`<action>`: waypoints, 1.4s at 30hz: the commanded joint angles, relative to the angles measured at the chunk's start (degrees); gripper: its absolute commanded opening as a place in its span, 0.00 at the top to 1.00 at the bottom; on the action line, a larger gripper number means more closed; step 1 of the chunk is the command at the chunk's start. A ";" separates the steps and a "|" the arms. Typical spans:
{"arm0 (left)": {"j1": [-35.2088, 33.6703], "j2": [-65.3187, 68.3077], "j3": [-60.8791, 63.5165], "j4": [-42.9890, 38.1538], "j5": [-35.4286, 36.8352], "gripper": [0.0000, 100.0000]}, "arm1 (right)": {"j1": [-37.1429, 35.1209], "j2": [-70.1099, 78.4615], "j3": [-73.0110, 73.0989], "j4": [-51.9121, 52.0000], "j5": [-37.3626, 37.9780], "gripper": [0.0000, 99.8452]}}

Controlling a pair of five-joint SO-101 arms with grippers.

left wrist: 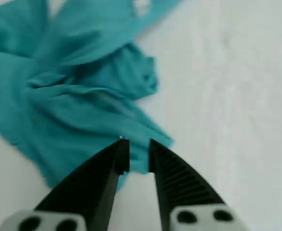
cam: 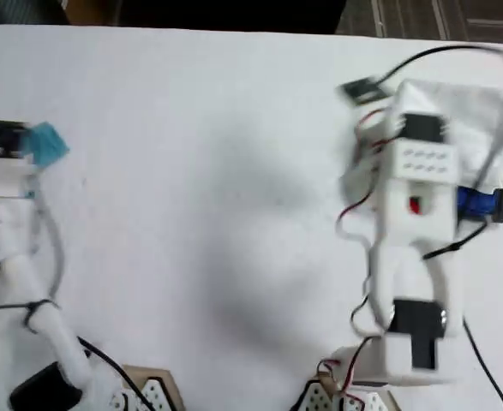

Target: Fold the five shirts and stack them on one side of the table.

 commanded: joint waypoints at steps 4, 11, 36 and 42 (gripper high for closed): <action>-13.71 16.79 -22.99 5.01 -6.24 0.72 | -3.38 -13.14 24.79 -16.48 0.70 0.79; -13.98 38.24 -56.57 28.40 -2.20 0.72 | -3.38 -15.78 46.07 -34.07 0.97 0.79; -7.74 82.20 -108.44 44.57 -19.96 0.86 | -3.47 -17.63 57.41 -45.67 0.53 0.79; -2.29 79.47 -114.33 46.42 -18.29 0.98 | -3.47 -17.71 57.85 -46.46 0.44 0.79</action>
